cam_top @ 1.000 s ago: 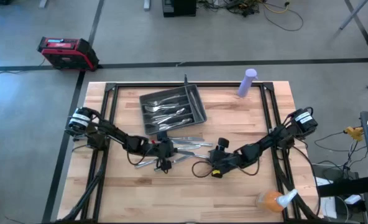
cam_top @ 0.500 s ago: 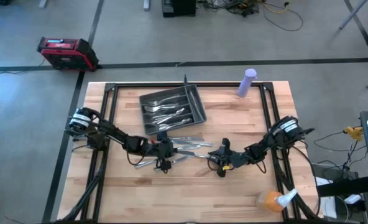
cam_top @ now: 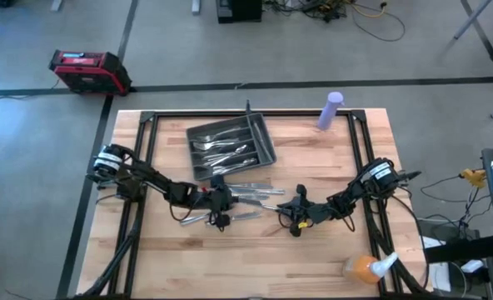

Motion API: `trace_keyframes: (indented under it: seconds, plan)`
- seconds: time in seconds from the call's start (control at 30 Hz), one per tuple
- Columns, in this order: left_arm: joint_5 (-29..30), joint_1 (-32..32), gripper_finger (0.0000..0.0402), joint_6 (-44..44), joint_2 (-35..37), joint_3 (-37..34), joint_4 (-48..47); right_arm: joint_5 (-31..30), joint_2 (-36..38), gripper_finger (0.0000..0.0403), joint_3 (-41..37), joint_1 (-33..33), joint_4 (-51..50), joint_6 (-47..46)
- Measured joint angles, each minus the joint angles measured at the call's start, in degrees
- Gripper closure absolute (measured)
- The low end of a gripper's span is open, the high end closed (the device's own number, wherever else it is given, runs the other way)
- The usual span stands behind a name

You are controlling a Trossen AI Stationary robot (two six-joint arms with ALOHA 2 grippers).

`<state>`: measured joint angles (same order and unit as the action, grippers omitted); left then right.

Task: Sort silverware
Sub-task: Put the knife into the right compartment of the silverware tray

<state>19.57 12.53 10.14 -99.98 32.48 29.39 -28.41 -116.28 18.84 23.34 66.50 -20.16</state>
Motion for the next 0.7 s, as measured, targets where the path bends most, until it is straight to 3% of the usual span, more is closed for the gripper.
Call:
trace_keyframes:
  seconds: [0.43, 0.7]
  plan:
    - [2.23, -0.04, 0.0402, -10.08, 13.05, 1.74, 1.51, 1.83, 14.94, 0.0382, 1.49, 0.93, -15.72, 7.00]
    - [5.46, 0.01, 0.0402, -10.58, 15.51, 1.78, 1.04, -8.20, 23.35, 0.0382, 4.20, 1.32, -20.88, 10.55]
